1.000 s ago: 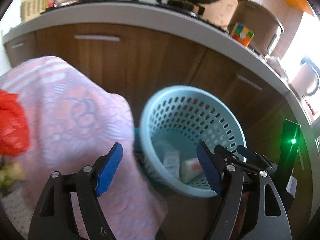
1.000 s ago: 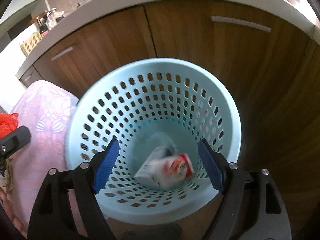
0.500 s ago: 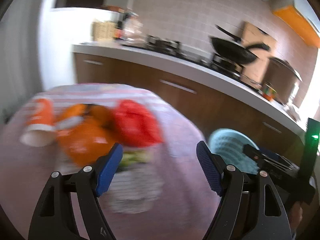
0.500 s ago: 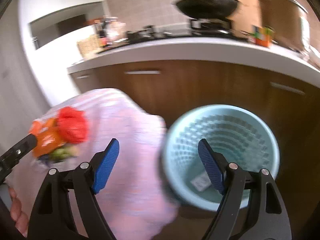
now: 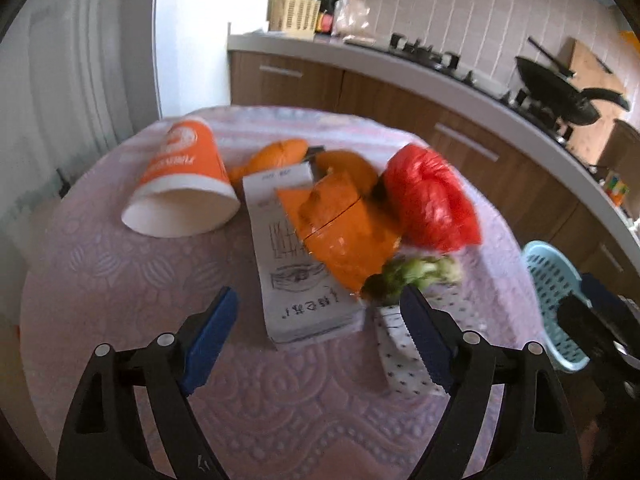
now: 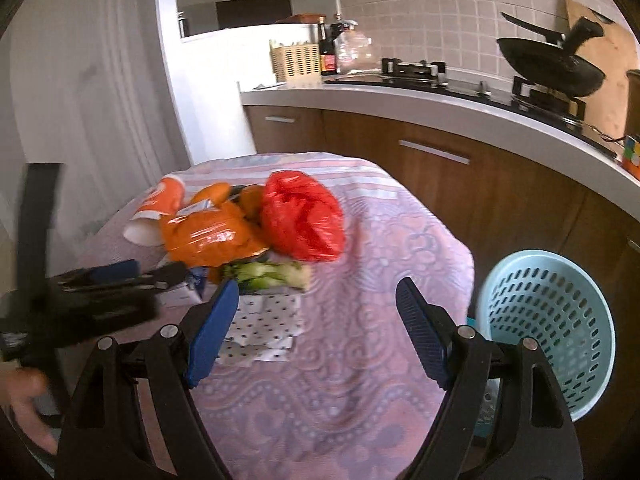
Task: Collect trash
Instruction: 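Return the right gripper to the table while the left holds the milk carton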
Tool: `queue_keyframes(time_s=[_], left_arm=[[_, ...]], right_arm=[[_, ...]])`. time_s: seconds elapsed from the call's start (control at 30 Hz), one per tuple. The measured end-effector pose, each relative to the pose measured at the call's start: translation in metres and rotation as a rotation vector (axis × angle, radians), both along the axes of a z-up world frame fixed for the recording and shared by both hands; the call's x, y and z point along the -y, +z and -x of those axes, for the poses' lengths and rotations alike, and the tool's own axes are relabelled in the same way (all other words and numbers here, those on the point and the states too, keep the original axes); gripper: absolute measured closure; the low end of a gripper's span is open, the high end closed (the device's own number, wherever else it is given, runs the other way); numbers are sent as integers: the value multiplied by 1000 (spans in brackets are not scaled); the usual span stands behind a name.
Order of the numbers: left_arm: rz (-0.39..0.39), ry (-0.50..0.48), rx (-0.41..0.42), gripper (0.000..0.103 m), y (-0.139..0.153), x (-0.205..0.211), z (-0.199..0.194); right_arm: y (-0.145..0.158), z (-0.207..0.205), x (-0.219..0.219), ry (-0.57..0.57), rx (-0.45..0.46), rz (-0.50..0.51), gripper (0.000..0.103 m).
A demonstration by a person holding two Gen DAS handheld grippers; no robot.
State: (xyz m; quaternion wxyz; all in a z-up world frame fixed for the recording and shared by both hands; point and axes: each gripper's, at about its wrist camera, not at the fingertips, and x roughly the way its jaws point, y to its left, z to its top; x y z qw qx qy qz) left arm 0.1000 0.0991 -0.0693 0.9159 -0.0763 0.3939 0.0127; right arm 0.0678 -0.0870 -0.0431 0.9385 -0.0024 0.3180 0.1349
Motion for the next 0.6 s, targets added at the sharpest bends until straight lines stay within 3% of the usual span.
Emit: queue_keyframes(time_s=[0.2, 0.37, 0.6], left_arm=[[-35, 29, -42, 27, -19, -5, -15], [-38, 4, -49, 50, -26, -11, -12], [-12, 19, -43, 51, -22, -40, 25]], right_arm=[[-6, -7, -8, 10, -17, 13, 26], [-23, -17, -15, 42, -89, -3, 26], [-23, -34, -49, 129, -110, -14, 26]])
